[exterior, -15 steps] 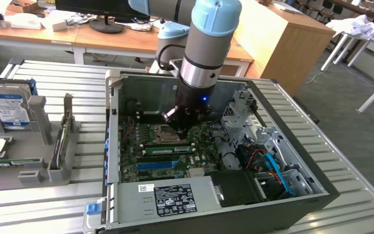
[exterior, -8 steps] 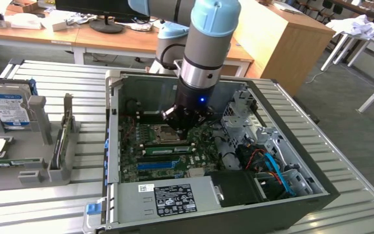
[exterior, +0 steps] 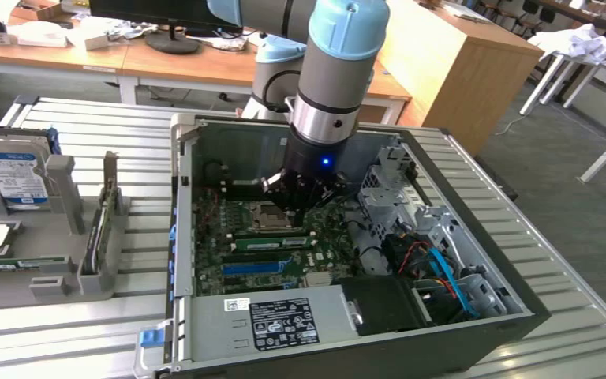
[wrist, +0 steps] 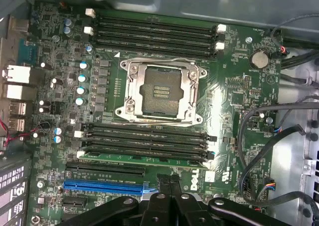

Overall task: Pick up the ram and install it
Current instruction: 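Press down the ram until it locks into place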

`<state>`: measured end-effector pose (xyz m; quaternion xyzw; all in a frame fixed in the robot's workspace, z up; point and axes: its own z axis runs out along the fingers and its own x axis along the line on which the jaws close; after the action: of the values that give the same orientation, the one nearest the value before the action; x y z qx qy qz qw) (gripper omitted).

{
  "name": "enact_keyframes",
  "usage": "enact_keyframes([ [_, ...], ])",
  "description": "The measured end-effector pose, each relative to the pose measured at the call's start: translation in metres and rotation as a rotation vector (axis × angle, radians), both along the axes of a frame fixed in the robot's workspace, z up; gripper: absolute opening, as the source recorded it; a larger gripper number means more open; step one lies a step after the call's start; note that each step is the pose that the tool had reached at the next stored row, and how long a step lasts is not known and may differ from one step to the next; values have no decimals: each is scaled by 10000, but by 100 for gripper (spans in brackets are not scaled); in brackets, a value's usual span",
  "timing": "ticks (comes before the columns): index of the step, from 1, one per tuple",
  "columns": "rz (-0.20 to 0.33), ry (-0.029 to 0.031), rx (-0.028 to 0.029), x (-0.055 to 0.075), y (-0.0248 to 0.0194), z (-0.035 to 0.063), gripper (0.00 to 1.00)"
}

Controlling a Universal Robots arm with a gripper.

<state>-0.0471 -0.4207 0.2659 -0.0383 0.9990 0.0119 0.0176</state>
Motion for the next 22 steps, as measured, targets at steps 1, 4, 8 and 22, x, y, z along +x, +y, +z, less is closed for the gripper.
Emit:
enact_keyframes([
  [1, 1, 1, -2, 0, 0, 0, 11],
  [4, -4, 21, -14, -1, 0, 6, 11],
  [8, -45, 117, -30, 0, -1, 16, 11],
  [22, -1031, 204, -35, 0, 0, 18, 11],
])
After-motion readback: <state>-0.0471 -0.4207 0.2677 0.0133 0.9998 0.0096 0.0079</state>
